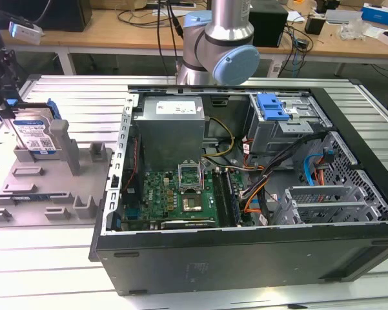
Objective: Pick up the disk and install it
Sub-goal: 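Pick up the disk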
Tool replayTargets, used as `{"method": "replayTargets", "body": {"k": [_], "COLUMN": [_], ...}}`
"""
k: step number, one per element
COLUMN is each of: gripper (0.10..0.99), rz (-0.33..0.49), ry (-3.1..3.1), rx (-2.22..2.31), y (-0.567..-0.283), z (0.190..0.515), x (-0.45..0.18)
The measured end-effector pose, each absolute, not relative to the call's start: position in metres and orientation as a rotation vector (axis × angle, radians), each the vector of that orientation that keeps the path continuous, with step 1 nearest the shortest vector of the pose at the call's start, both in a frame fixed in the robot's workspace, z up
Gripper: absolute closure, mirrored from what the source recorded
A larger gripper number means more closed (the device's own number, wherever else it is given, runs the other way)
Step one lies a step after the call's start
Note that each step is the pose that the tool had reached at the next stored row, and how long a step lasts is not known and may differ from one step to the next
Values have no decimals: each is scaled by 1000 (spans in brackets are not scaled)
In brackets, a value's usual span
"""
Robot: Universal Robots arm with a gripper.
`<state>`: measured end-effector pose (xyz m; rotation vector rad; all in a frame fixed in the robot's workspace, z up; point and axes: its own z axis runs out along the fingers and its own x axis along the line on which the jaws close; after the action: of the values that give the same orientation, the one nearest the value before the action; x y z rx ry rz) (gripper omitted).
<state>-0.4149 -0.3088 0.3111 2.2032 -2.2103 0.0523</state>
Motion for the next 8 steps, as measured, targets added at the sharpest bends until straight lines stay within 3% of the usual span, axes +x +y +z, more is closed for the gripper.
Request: {"method": "replayTargets", "body": {"k": [8], "gripper": [604], "rz": [52], "ry": [-2211], "rx": [2203], "y": [-309], "z": [308], "x": [-415]}}
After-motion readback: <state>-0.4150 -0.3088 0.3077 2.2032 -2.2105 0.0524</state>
